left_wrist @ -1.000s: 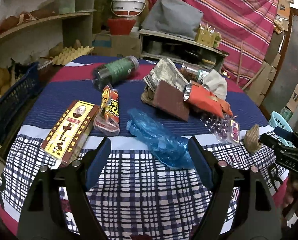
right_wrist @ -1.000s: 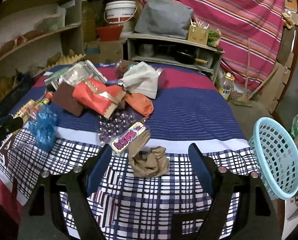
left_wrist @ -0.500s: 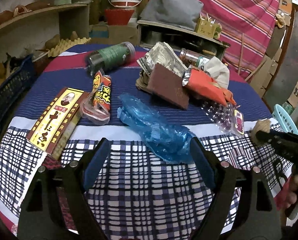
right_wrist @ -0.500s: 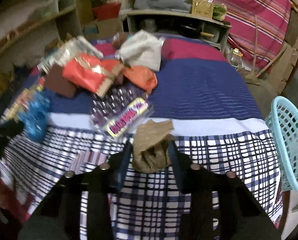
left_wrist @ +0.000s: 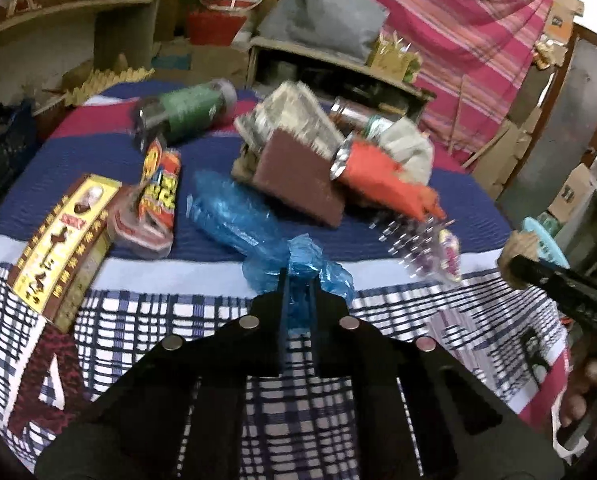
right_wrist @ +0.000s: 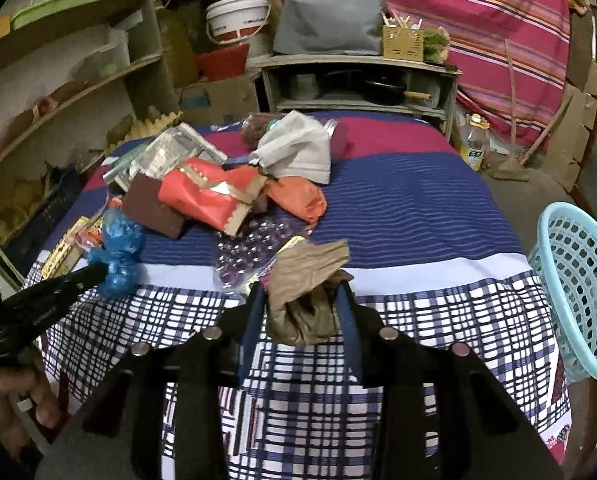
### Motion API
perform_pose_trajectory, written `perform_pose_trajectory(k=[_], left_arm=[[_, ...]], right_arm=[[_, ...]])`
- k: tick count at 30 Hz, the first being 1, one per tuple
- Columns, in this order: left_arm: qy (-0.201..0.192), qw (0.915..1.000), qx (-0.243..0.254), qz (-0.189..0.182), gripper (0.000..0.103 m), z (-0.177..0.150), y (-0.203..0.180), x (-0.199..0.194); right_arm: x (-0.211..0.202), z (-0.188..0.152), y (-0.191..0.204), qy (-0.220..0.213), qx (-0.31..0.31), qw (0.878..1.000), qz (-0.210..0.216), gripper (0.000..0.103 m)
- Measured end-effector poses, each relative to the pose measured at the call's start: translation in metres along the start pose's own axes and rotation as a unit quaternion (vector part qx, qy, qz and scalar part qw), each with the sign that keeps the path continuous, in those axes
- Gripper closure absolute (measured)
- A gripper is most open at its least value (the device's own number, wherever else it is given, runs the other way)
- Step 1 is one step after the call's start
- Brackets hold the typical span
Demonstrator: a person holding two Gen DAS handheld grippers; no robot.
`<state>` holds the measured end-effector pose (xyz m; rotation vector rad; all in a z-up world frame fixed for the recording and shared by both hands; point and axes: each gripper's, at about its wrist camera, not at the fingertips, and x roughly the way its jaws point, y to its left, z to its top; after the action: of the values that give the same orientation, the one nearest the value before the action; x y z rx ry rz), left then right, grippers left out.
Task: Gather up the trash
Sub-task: 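Grasp the blue plastic bag with the left tool, then drop the brown bag into the basket with the right tool while the left tool drops the blue bag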
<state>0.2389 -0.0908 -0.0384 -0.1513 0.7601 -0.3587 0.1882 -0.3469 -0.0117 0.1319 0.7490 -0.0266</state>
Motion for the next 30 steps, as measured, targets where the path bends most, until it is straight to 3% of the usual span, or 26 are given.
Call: perform_pose_trajectory(k=[9,23,27,30], left_arm=[[-0.083,0.9962,0.022,0.012,0.097,0.017,-0.012,-0.058],[-0.1,0.9946,0.029,0.001,0.097,0.023,-0.019,-0.068],[-0.103,0.9939,0.039,0.002,0.097,0.03,-0.034,-0.067],[-0.101,0.993,0.061,-0.005,0.097,0.042,-0.059,-0.064]], right_arm=[[-0.051,0.011,0.006,-0.098,0.015,0.995,-0.003,0.066],[-0.053,0.015,0.001,-0.104,0.017,0.994,-0.01,0.066],[-0.065,0.021,-0.001,-0.122,-0.016,0.989,-0.081,0.066],[-0.077,0.026,-0.011,-0.138,-0.026,0.984,-0.108,0.066]])
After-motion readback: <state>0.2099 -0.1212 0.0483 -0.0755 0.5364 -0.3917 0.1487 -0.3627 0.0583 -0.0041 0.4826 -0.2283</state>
